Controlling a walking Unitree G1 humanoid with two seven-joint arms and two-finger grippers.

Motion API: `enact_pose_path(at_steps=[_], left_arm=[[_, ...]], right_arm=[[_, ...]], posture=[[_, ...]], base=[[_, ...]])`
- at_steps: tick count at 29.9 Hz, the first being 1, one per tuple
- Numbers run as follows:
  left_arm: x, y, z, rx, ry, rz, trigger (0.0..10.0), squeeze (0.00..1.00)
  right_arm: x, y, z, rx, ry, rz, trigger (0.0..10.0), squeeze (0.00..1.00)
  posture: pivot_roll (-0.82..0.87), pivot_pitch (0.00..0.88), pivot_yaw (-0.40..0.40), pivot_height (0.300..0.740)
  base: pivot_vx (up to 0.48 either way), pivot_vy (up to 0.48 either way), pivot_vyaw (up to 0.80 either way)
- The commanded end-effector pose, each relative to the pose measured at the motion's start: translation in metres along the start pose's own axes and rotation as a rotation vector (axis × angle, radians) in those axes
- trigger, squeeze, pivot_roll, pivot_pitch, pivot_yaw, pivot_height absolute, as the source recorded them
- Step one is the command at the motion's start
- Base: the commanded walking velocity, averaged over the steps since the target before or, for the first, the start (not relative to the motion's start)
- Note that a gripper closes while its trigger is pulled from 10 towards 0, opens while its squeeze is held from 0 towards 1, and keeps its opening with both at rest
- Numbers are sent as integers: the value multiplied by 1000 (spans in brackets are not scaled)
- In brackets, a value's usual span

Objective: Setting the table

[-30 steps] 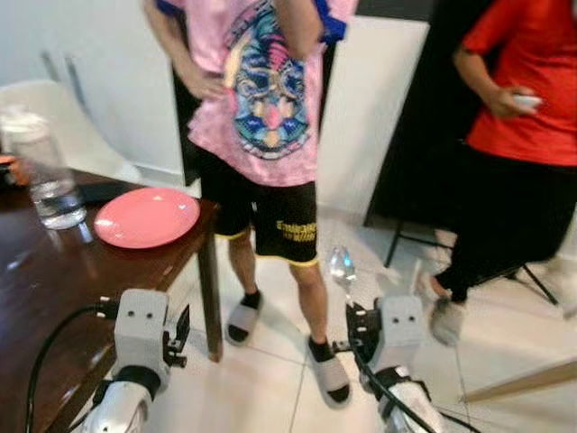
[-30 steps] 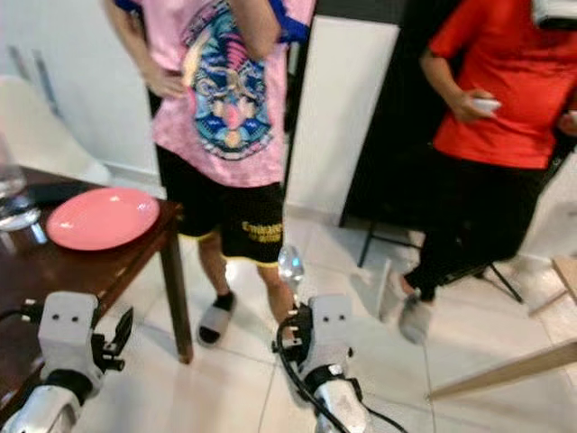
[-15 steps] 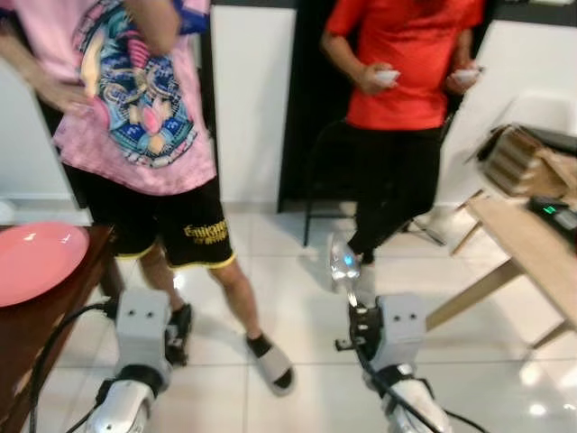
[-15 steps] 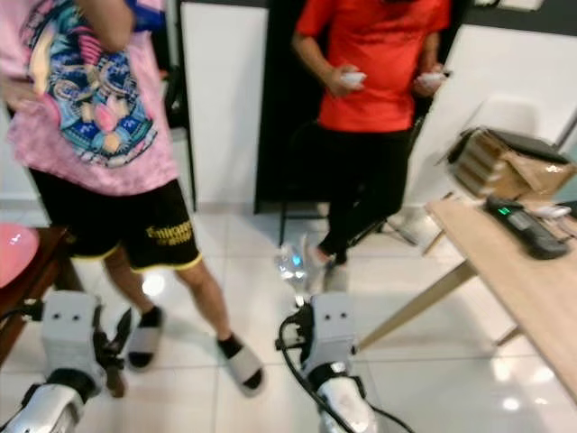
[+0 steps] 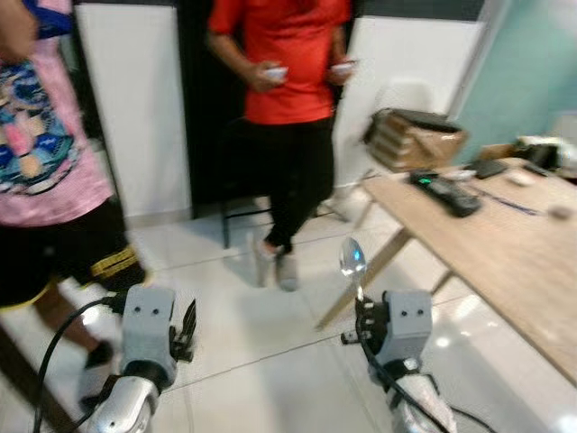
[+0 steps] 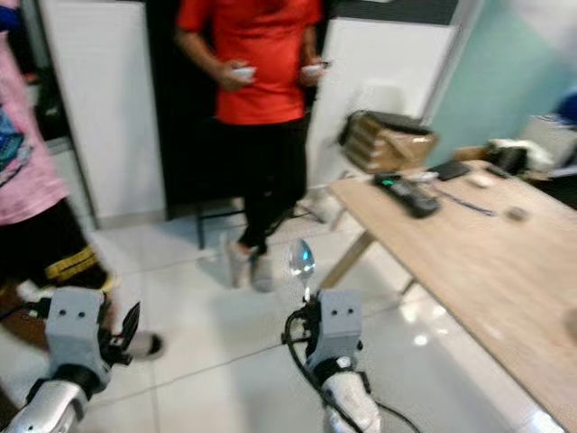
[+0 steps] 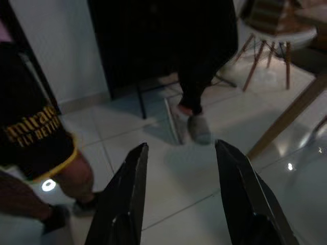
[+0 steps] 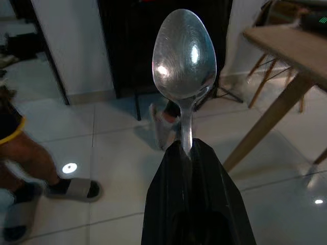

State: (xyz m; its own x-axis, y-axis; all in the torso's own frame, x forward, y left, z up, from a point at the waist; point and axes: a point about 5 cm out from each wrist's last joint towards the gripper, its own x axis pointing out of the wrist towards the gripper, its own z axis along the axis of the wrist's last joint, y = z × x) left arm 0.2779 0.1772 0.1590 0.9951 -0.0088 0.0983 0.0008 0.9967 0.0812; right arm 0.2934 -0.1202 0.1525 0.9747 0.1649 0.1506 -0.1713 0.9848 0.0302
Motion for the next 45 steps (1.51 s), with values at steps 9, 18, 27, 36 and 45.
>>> enact_pose_path(at_steps=[9, 18, 27, 36, 45], left_arm=[[-2, -2, -5, -7, 24, -3, 10000, 0], [-3, -3, -6, -7, 25, -3, 10000, 0], [-3, -3, -6, -7, 26, -2, 10000, 0], [-2, -3, -6, -7, 28, 0, 10000, 0], [-3, -3, -6, -9, 29, 1, 10000, 0]], right_arm=[[-3, -4, -4, 0, 16, -11, 10000, 0], [-3, -4, -4, 1, 19, -12, 10000, 0], [-4, -4, -5, 2, 21, -12, 10000, 0], [-4, -4, -5, 3, 22, -13, 10000, 0], [-4, -3, -5, 4, 22, -12, 10000, 0]], posture=[[41, 121, 24, 740], [42, 124, 24, 740], [42, 127, 25, 740], [43, 127, 24, 740], [44, 128, 24, 740]], base=[[0, 0, -800], [0, 0, -800], [0, 0, -800], [0, 0, -800], [0, 0, -800]])
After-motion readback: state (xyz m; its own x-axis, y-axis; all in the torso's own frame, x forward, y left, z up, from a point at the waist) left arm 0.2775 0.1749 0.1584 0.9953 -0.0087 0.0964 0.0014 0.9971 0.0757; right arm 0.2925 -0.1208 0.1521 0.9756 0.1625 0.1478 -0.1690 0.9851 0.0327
